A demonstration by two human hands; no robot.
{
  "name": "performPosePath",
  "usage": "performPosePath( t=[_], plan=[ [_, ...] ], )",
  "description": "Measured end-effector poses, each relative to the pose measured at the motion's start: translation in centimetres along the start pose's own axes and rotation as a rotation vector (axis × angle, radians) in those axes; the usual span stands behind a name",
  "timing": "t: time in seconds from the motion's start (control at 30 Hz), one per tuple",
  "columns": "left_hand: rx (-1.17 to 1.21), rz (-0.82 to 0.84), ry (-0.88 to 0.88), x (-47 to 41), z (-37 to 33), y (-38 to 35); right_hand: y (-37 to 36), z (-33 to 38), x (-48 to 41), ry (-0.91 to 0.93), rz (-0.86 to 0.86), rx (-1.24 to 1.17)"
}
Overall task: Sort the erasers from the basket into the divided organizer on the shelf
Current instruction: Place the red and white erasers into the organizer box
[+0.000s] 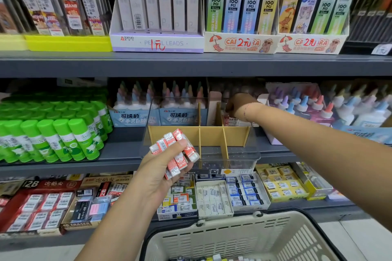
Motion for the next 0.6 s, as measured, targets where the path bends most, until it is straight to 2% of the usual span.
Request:
performPosePath(
  t=[0.13,0.2,0.27,0.37,0.47,0.6],
  plan=[
    [-0.012,0.009,0.001,0.2,0.2,0.0,0.9,0.5,1.3,0.001,0.058,0.028],
    [-0.007,0.012,0.001,0.2,0.2,-0.1,1.9,1.1,2.4,0.014,0.004,0.039],
    [-0.003,0.014,0.001,0.2,0.3,-0.1,2.9,2.4,4.7,0.069,-0.078,-0.176],
    [0.000,0.013,-0.009,0.2,0.3,-0.1,2.3,5.8,10.0,0.162,0.102,-0.754],
    [-0.008,0.005,-0.020,0.3,0.4,-0.3,0.2,7.9,13.8,0.157,0.252,-0.908],
    [-0.029,-0.015,-0.021,0.3,0.5,-0.3,-1.1,8.1,14.9,0.112,0.252,-1.037]
  ],
)
Point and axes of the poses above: each hand's wrist, its own x-axis away from the middle knuckle, its own y-axis out of the back of the hand, z = x × y, the point moved 3 cm from there along -x, towards the middle knuckle, and after that the axes turned 12 degrees about -x, right-handed, at the moved point
